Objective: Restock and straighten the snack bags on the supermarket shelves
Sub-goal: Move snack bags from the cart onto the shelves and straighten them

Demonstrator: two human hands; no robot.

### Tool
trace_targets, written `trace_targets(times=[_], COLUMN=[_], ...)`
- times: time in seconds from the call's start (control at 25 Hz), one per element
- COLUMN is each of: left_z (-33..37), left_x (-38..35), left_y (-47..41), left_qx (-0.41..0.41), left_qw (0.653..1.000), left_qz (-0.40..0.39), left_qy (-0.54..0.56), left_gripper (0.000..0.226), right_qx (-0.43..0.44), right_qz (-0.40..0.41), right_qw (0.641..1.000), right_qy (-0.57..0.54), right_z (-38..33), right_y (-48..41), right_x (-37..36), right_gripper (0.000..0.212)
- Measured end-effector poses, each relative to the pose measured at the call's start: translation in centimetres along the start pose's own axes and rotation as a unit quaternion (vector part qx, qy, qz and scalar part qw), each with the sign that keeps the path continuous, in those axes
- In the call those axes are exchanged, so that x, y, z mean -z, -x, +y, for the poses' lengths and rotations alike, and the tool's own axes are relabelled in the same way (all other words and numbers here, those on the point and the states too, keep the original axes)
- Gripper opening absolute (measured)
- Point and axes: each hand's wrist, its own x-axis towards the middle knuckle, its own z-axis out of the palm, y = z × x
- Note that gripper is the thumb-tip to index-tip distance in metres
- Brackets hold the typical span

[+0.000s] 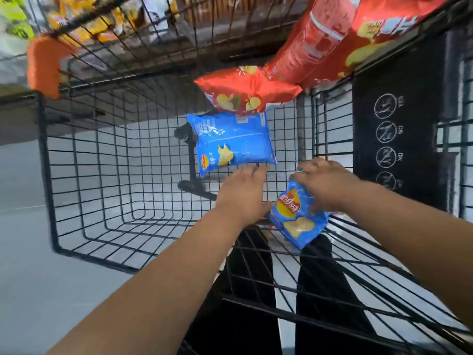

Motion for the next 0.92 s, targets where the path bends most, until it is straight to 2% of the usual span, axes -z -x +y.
trace_targets(times=[0.12, 0.28, 0.4, 0.56, 0.72, 0.84, 0.92], left_z=[-1.2, -2.1, -2.9, -3.3, -2.7, -2.5, -2.2], left_x=[-1.3, -2.2, -2.7, -2.2, -1.9, -1.3, -0.9], left_y=[-1.4, -2.2, -1.9, -1.9, -1.9, -1.9, -1.9], left_qx=[0.018, 0.038, 0.073, 0.101, 0.112, 0.124, 0.139], left_qw=[0.999, 0.997, 0.989, 0.977, 0.971, 0.963, 0.953], left_qz=[-0.020, -0.055, -0.089, -0.079, -0.076, -0.061, -0.048], left_qy=[0.028, 0.047, 0.096, 0.171, 0.199, 0.232, 0.264], left_gripper=[0.082, 0.081, 0.080, 0.075, 0.070, 0.067, 0.064], right_qx=[0.025, -0.023, -0.039, -0.035, -0.047, -0.050, -0.065], right_qz=[-0.080, -0.098, -0.038, 0.022, 0.067, 0.107, 0.156], right_qw=[0.995, 0.993, 0.998, 0.995, 0.981, 0.970, 0.948], right_qy=[0.050, 0.054, 0.028, -0.086, -0.174, -0.211, -0.268], right_z=[0.4, 0.2, -0.1, 0.4, 0.9, 1.4, 2.0], right_y=[-2.3, -4.0, -4.1, -3.7, -2.9, -2.3, -1.9], right_x=[-1.3, -2.1, -2.4, -3.1, -3.8, -4.2, -3.6], right_gripper=[0.107, 0.125, 0.097, 0.068, 0.051, 0.047, 0.048])
